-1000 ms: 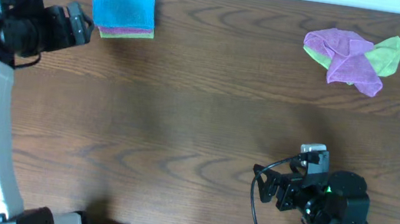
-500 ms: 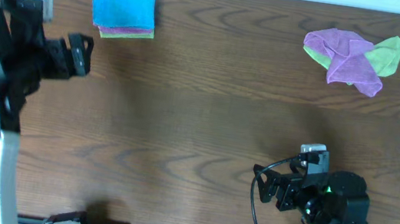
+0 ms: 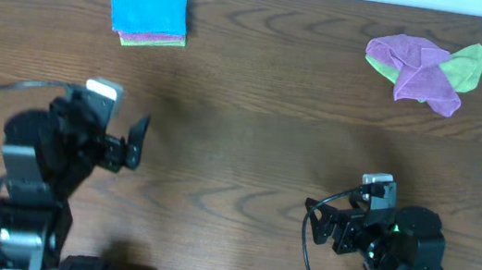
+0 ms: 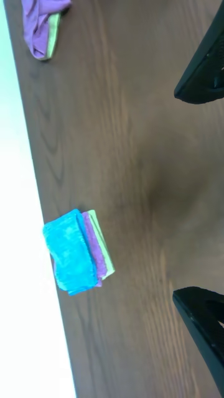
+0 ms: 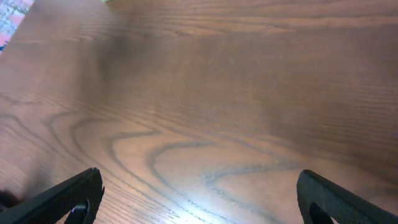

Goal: Fold the cloth

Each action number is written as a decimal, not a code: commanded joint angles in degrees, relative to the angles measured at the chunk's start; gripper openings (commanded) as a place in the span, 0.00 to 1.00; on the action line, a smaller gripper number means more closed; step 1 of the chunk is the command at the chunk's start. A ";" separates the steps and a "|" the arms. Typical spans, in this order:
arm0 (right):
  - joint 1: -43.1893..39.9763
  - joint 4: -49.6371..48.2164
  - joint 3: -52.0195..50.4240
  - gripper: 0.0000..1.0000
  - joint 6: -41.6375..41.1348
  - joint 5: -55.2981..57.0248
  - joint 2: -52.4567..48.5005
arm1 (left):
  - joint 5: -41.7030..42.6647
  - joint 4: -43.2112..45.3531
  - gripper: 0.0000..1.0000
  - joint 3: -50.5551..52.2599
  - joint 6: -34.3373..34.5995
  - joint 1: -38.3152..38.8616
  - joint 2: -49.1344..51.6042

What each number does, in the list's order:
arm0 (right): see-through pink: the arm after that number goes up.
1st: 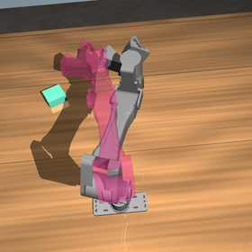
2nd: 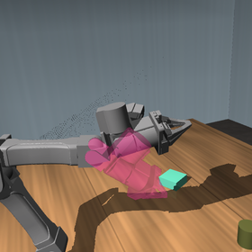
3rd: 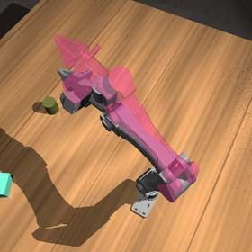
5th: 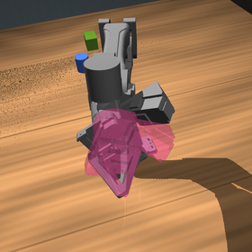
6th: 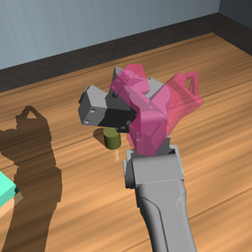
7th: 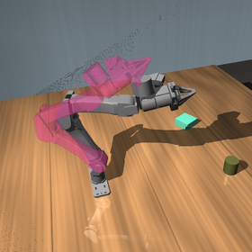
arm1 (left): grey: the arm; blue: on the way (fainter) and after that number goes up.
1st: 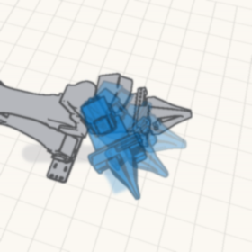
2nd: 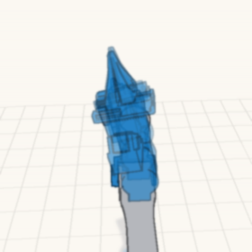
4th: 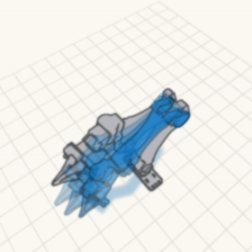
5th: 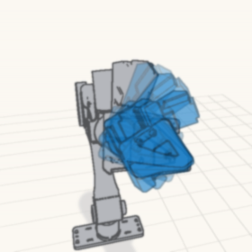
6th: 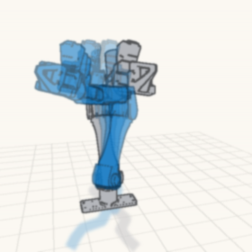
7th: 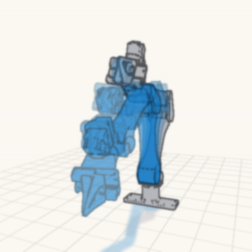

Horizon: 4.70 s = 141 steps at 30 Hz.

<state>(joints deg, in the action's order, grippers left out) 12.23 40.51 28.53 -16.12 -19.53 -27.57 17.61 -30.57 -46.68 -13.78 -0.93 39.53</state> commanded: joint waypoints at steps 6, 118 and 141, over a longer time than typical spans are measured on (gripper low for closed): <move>-0.37 0.02 -0.15 0.99 -0.59 0.22 0.31 | -5.75 3.04 0.95 14.67 -0.74 2.91 -14.19; -13.73 2.56 -19.12 0.99 21.33 14.16 27.26 | -18.08 -9.11 0.95 37.62 2.64 3.19 -39.32; -13.73 2.56 -19.12 0.99 21.33 14.16 27.26 | -18.08 -9.11 0.95 37.62 2.64 3.19 -39.32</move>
<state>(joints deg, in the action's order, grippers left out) -1.13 43.03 10.33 4.45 -5.54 -0.95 -0.03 -39.38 -9.72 -11.79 2.04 0.62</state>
